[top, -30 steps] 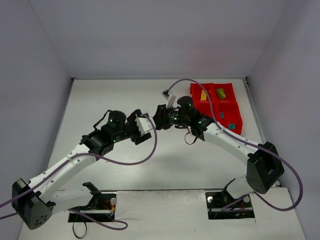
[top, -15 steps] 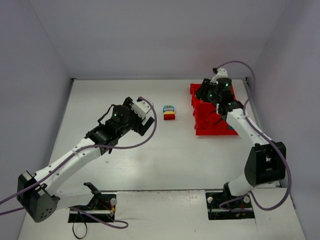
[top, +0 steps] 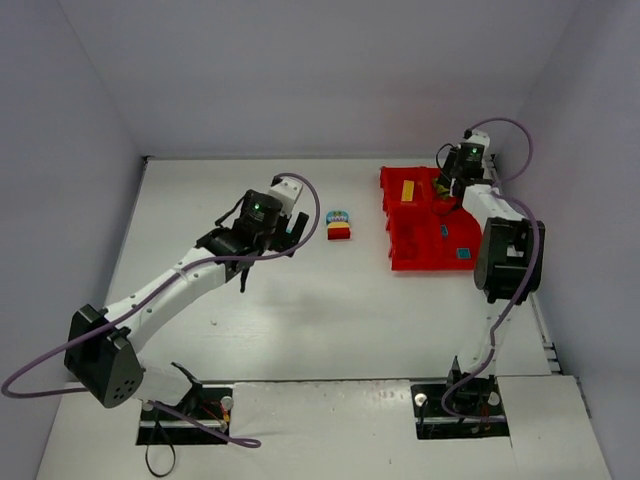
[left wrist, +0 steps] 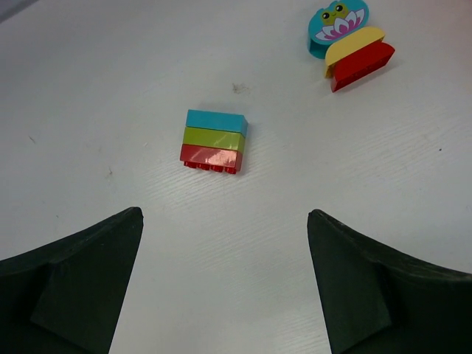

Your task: Sort the legos into containers by color

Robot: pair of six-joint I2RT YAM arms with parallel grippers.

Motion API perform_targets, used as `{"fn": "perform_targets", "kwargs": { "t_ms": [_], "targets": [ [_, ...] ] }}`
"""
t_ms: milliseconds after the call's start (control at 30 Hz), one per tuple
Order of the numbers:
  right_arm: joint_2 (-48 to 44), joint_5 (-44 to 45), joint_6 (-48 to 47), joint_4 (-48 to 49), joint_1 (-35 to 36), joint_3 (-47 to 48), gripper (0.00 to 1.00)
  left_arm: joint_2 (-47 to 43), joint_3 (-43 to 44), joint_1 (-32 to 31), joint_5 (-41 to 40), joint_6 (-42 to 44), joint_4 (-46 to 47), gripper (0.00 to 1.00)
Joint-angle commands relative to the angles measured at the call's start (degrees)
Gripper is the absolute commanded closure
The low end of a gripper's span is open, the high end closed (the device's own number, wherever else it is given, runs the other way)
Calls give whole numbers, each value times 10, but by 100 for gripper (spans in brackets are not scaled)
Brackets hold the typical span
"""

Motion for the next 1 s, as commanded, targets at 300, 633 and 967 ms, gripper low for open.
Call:
{"fn": "perform_targets", "kwargs": {
  "t_ms": [300, 633, 967],
  "targets": [
    [10, -9, -13, 22, -4, 70, 39, 49, 31, 74, 119, -60, 36, 14],
    [-168, -117, 10, 25, 0, -74, 37, 158, 98, 128, 178, 12, 3, 14],
    [-376, -175, 37, 36, 23, -239, 36, 277, 200, 150, 203, 93, -51, 14]
  ]
}}
